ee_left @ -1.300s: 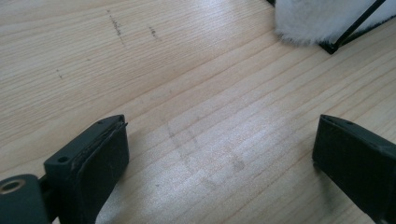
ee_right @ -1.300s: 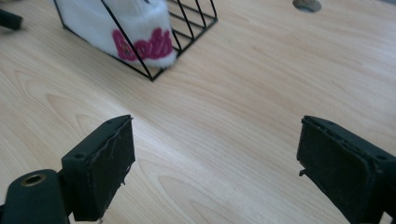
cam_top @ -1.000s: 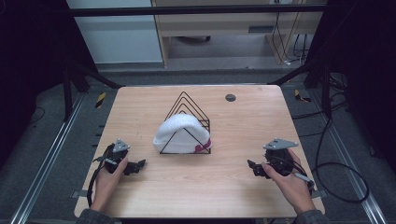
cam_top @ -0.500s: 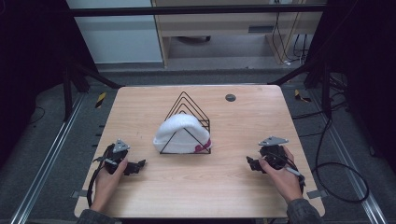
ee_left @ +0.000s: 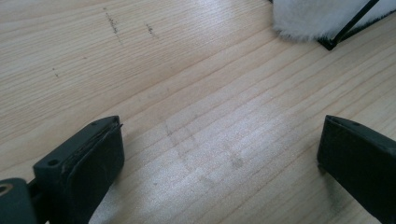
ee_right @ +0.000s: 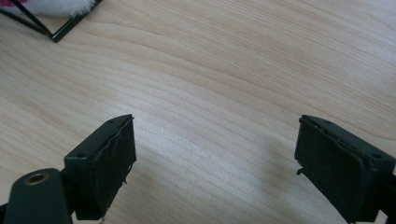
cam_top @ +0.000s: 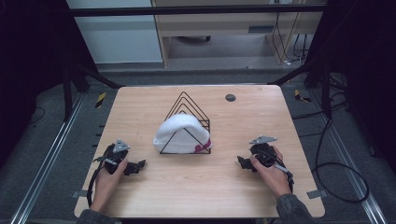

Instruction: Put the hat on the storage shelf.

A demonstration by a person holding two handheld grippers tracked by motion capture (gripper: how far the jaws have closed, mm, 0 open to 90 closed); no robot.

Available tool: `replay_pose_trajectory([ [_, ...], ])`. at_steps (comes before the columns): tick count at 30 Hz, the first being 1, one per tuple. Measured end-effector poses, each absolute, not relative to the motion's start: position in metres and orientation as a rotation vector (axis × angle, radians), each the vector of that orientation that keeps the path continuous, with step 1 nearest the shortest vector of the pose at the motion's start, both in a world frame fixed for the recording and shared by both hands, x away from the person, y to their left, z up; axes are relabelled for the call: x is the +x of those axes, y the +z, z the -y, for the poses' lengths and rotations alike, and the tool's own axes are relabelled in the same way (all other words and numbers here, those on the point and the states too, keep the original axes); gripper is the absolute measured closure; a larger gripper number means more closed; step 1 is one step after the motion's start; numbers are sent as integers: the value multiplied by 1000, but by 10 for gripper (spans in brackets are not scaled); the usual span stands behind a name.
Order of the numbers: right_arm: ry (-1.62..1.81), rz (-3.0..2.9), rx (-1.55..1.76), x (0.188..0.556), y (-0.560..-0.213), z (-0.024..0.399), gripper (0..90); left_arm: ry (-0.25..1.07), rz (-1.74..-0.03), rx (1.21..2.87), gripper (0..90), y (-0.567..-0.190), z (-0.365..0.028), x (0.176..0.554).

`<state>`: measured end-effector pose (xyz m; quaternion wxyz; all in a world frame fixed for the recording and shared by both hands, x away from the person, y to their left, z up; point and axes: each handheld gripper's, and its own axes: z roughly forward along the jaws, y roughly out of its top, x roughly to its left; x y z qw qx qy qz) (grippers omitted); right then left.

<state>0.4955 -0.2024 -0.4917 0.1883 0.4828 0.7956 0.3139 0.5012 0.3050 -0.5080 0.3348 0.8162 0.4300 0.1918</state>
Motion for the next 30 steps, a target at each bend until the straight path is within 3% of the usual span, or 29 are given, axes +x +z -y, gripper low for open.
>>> replay_pose_trajectory([
  [30,926,-2124,1423,516,-508,178,117,499,-1118,2133,0,-508,-305,501],
])
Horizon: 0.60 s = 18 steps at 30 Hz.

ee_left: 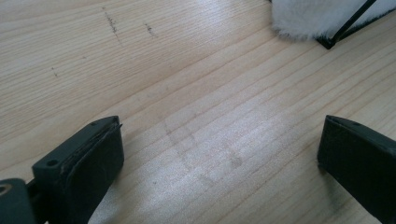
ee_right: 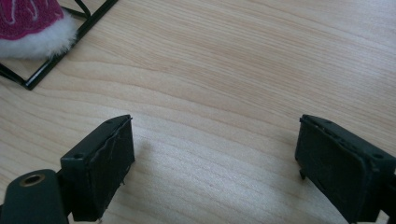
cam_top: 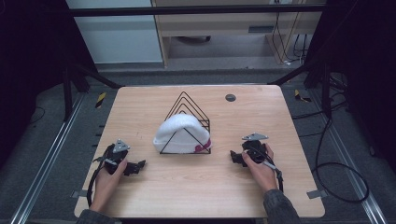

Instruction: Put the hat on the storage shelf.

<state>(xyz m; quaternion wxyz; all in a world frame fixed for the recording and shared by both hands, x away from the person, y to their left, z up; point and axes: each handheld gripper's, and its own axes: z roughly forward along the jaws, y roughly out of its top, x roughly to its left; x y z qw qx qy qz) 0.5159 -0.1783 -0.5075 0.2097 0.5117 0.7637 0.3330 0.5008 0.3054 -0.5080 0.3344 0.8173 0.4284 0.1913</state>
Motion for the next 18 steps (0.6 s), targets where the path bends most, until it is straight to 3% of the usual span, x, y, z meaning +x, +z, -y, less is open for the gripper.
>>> replay_pose_trajectory([
  [18,916,-2091,1401,513,-512,173,89,494,-1114,2136,0,-508,-306,501],
])
